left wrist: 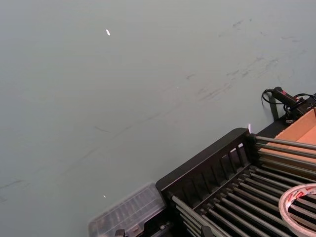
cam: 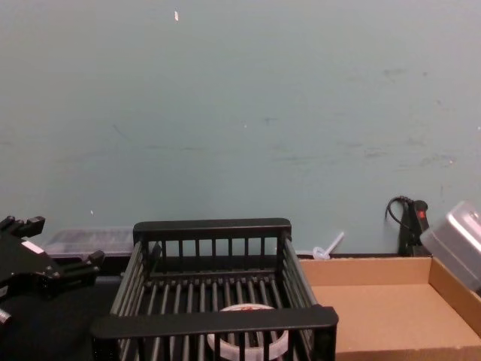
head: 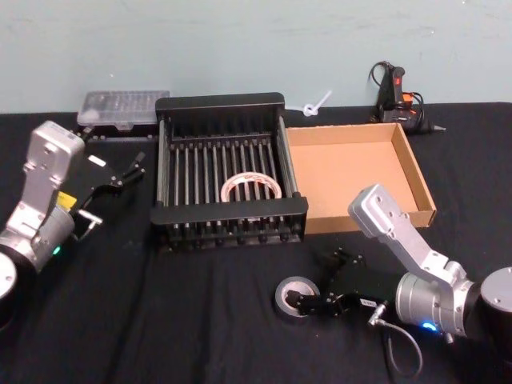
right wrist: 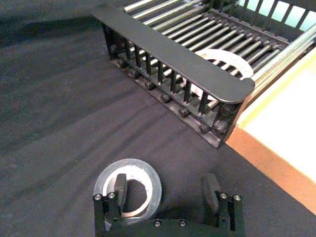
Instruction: Pick up the white tape and place it into the black box , Pick up the silver tape and place it into the brown box.
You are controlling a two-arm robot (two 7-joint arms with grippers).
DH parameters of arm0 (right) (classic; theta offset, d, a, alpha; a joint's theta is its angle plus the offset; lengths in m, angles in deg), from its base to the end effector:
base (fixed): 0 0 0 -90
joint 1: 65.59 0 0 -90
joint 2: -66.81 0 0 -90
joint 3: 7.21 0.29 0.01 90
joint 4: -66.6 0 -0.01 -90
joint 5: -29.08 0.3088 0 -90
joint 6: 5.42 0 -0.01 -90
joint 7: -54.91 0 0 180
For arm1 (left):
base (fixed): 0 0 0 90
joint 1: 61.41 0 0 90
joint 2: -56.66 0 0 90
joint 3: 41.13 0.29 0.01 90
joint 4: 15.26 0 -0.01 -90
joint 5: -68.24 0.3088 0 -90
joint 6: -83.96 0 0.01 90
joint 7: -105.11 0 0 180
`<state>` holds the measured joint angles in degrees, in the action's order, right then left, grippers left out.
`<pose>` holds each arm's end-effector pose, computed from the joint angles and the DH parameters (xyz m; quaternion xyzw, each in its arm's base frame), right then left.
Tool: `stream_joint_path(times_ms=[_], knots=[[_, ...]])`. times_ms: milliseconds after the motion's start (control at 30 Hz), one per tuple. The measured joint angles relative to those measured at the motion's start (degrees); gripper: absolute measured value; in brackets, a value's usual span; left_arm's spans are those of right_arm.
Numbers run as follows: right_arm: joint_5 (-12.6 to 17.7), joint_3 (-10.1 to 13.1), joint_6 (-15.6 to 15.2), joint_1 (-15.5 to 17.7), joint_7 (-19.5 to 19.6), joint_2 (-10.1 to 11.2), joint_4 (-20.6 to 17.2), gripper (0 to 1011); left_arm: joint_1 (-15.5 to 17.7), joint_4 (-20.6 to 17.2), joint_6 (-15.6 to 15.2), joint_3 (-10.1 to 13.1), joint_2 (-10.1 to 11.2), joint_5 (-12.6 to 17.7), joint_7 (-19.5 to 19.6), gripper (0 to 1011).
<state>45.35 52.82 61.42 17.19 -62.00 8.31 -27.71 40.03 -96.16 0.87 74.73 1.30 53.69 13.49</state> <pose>0.3223 -0.0056 -0.2865 -0.2598 0.0794 -0.3112 0.9107 0.3581 0.0827 -0.3022 0.1414 -0.1325 0.5800 0.7913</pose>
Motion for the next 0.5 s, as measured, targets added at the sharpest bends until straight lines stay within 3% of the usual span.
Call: stream_joint_path(times_ms=[500], knots=[[-0.05, 0.11, -0.39, -0.11, -0.02, -0.3, 0.37, 1000, 0.0, 0.0, 0.0, 0.0, 0.0, 0.0, 0.0, 1001]])
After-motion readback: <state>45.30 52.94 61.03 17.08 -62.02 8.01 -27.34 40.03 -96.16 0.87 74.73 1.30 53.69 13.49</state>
